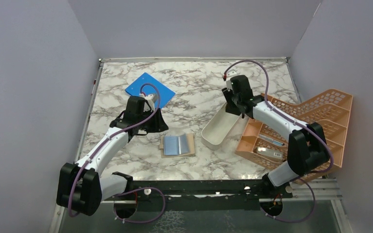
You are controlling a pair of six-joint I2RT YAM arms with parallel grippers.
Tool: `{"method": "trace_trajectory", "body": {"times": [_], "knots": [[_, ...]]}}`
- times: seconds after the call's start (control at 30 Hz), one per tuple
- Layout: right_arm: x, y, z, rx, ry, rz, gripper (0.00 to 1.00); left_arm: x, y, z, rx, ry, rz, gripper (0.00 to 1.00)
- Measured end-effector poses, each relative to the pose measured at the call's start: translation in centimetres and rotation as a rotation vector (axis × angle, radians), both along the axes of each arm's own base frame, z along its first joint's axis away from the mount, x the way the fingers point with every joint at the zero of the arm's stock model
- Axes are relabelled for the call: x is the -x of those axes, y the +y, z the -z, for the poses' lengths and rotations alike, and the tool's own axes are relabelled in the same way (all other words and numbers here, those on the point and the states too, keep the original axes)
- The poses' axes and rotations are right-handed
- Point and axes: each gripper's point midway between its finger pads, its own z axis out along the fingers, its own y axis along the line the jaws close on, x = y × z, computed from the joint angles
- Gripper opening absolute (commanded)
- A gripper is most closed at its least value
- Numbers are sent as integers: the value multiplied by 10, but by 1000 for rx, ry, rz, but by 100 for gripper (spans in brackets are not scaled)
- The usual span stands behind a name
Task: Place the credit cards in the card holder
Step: Open the card holder at the center of the board, then pick up the credit card from the storage box.
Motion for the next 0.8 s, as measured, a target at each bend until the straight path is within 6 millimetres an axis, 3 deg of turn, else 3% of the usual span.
{"method": "trace_trajectory", "body": {"times": [0.1,0.3,0.47,0.8], "knots": [[4,-4,-1,37,-8,-87,59,1,-1,0,2,3,7,41],[-1,-4,2,82,17,-224,59,3,-3,5,6,27,21,41],[-5,-7,18,113,79,-300,60,4,-3,6,8,30,24,41],[5,-5,42,182,122,-463,60,4,-3,6,6,33,24,41]]}}
